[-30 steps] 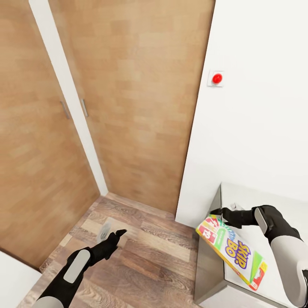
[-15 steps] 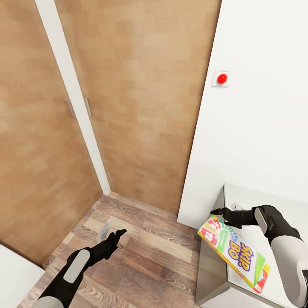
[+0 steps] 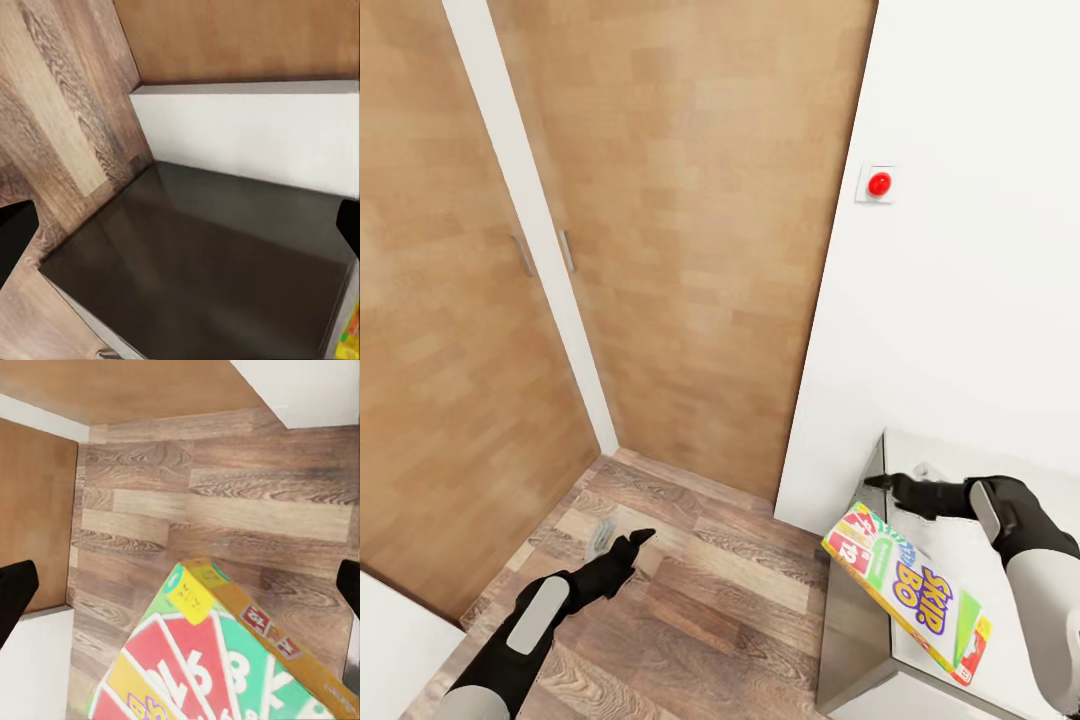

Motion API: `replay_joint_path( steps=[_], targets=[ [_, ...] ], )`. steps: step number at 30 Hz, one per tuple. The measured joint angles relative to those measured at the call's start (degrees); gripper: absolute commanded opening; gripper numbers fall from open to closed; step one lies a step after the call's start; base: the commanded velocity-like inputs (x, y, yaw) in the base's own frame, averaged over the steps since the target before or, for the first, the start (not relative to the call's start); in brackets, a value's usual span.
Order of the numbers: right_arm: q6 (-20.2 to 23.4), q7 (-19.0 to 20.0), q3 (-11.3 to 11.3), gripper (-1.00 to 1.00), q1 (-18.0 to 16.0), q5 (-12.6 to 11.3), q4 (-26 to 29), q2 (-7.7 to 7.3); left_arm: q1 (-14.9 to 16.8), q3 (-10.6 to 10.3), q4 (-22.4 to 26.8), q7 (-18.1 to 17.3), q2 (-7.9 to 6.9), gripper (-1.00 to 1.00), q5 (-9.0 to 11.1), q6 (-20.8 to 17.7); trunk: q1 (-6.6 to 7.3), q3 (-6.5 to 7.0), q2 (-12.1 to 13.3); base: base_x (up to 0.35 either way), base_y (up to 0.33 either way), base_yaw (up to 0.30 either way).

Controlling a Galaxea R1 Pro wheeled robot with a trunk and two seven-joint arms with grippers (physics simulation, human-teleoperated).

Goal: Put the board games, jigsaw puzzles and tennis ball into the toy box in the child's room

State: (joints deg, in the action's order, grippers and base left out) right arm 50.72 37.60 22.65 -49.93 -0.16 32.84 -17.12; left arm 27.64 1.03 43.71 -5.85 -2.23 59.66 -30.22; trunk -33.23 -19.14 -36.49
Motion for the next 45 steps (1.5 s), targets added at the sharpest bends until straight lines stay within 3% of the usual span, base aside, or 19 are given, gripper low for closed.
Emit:
replay_joint_path(
  steps=[10, 45],
  targets=[
    [0.0, 1.9, 0.1, 1.0, -3.3, -0.3, 3.2, -0.08, 1.9, 0.0, 3.2, -0.4, -0.29, 1.0, 0.4, 0.0, 0.0, 0.0, 0.0, 0.0, 0.0, 0.0],
    [-0.1, 1.9, 0.1, 1.0, -3.3, -0.3, 5.1, -0.08, 1.9, 0.0, 4.0, -0.4, -0.29, 1.0, 0.4, 0.0, 0.0, 0.0, 0.0, 0.0, 0.0, 0.0]
  ],
)
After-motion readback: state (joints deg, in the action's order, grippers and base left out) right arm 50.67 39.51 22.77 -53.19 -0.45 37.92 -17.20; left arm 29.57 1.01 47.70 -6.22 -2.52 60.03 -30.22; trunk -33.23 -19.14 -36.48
